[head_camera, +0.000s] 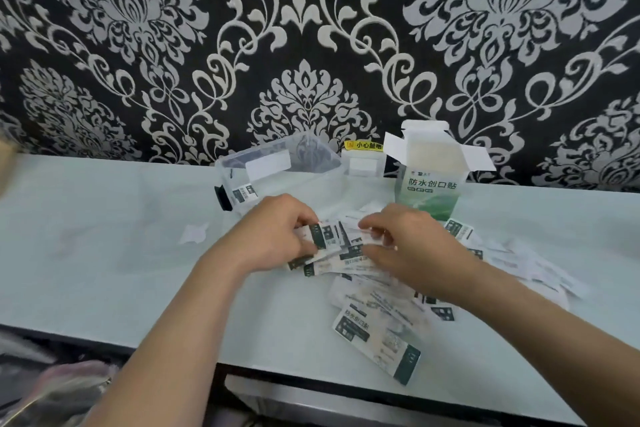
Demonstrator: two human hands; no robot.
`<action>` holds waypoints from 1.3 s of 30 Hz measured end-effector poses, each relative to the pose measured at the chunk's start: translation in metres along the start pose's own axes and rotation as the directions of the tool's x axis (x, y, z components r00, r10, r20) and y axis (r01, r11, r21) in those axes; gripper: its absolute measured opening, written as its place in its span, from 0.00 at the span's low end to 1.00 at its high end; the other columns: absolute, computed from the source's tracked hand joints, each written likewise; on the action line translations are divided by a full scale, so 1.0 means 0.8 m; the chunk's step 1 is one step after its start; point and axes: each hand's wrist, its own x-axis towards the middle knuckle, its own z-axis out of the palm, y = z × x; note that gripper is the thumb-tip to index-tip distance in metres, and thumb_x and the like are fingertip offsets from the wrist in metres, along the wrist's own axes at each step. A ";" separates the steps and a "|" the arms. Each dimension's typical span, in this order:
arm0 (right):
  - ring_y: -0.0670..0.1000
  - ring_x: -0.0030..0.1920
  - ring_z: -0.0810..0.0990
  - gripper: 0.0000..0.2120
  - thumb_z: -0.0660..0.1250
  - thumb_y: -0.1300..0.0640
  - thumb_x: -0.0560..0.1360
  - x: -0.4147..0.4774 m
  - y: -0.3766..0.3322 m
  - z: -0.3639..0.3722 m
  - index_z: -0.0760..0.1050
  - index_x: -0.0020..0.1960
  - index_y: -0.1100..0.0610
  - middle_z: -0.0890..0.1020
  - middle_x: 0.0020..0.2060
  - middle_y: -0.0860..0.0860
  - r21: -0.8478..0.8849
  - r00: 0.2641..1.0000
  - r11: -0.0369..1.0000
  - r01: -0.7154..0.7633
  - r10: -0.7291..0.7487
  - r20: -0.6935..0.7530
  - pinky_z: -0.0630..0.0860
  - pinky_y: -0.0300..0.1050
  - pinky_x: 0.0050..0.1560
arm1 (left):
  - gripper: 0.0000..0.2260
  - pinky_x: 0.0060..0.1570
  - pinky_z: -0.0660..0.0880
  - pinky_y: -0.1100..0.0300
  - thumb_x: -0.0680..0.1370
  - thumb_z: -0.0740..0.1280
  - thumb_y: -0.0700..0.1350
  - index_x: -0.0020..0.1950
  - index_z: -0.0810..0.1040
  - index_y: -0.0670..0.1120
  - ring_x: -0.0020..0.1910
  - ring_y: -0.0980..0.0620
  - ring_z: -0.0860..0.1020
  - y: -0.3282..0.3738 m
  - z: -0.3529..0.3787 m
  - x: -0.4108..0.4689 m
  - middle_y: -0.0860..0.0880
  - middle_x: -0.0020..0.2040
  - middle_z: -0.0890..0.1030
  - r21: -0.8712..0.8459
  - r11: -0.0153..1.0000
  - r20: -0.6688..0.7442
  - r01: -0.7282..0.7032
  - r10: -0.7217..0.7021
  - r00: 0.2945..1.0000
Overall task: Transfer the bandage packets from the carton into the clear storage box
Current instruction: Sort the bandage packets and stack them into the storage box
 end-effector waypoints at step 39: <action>0.50 0.39 0.86 0.11 0.60 0.56 0.82 -0.022 0.018 -0.027 0.79 0.52 0.58 0.87 0.40 0.51 0.889 0.917 0.431 -0.156 0.398 -0.032 0.83 0.45 0.39 | 0.06 0.37 0.81 0.57 0.79 0.65 0.38 0.50 0.81 0.44 0.42 0.48 0.85 0.075 0.035 0.006 0.45 0.43 0.86 -0.923 0.374 -0.209 -0.094 -0.280 0.937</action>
